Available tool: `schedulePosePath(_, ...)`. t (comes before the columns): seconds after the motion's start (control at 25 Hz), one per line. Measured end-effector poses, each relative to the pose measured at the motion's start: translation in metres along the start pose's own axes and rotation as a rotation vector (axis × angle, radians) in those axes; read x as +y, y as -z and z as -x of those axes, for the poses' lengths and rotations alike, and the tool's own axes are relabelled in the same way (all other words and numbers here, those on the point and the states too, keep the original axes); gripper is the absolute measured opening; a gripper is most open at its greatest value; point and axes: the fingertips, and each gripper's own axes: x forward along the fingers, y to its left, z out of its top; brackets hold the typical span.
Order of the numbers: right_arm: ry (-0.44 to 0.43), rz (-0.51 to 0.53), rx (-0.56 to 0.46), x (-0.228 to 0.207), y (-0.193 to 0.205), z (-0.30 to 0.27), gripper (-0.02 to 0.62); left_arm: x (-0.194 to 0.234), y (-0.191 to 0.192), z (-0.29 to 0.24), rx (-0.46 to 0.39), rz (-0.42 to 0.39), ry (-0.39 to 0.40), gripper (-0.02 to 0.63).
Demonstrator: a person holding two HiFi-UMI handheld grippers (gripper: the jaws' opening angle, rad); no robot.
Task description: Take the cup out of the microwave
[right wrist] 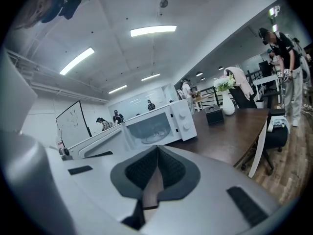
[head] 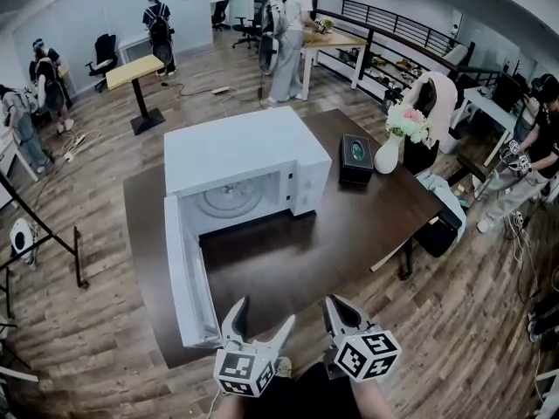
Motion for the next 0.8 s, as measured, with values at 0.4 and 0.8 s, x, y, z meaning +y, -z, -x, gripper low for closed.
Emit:
schedulePosePath(0.4,-0.018,0.009,0.067,0.006,0.014,-0.016,-0.005,0.01,-0.003,-0.002,-0.003,0.045,-0.029,0.41)
schedulePosePath(0.8,-0.064,0.041,0.096,-0.001,0.004,-0.049,-0.005,0.026,-0.001,-0.03,0.007,0.054,-0.07,0.41)
